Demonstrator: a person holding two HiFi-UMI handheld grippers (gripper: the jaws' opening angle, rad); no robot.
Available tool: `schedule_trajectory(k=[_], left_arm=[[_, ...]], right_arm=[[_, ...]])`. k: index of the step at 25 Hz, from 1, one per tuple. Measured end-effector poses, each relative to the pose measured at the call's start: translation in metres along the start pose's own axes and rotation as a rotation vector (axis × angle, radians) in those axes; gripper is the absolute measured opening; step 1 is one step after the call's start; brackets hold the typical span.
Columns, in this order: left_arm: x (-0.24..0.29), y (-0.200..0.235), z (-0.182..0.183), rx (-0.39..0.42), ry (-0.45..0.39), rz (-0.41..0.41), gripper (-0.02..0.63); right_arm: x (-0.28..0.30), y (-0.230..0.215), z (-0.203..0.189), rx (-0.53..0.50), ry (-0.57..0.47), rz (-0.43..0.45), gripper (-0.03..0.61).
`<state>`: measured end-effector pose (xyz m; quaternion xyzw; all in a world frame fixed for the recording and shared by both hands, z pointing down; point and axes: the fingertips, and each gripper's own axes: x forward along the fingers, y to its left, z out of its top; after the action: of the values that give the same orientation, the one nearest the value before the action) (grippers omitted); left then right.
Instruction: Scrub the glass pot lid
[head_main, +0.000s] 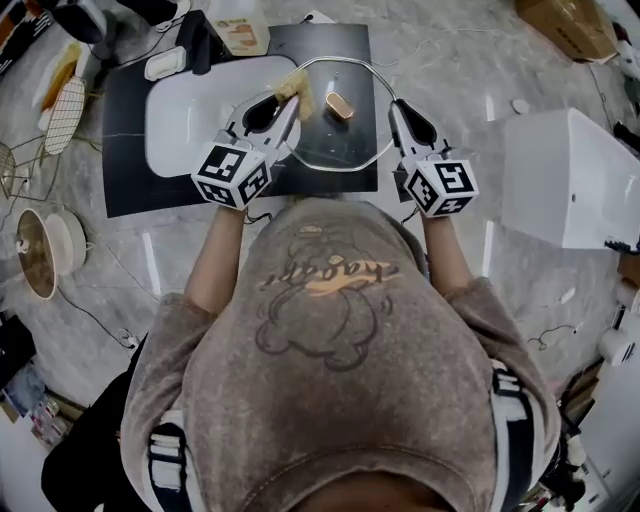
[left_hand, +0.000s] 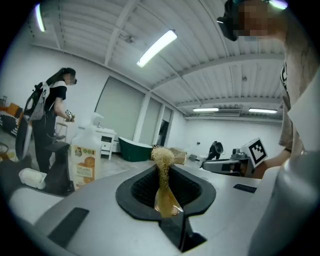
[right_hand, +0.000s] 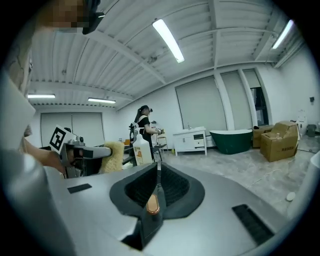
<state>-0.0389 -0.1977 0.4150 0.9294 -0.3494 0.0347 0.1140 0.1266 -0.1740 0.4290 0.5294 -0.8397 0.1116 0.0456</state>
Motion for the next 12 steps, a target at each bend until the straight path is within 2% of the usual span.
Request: schedule_trajectory(k=[3, 6, 12], left_arm=[[0.0, 0.0, -0.006, 0.033, -0.035, 0.03, 0.066], [-0.001, 0.001, -0.016, 0.069, -0.04, 0.056, 0.066], [-0.006, 0.01, -0.024, 0.047, -0.031, 0.105, 0.066]], right_arm=[[-0.002, 0.0, -0.013, 0.014, 0.005, -0.018, 0.002], [-0.001, 0.001, -0.026, 0.021, 0.03, -0.025, 0.002], [0.0, 0.001, -0.033, 0.005, 0.039, -0.033, 0.002]])
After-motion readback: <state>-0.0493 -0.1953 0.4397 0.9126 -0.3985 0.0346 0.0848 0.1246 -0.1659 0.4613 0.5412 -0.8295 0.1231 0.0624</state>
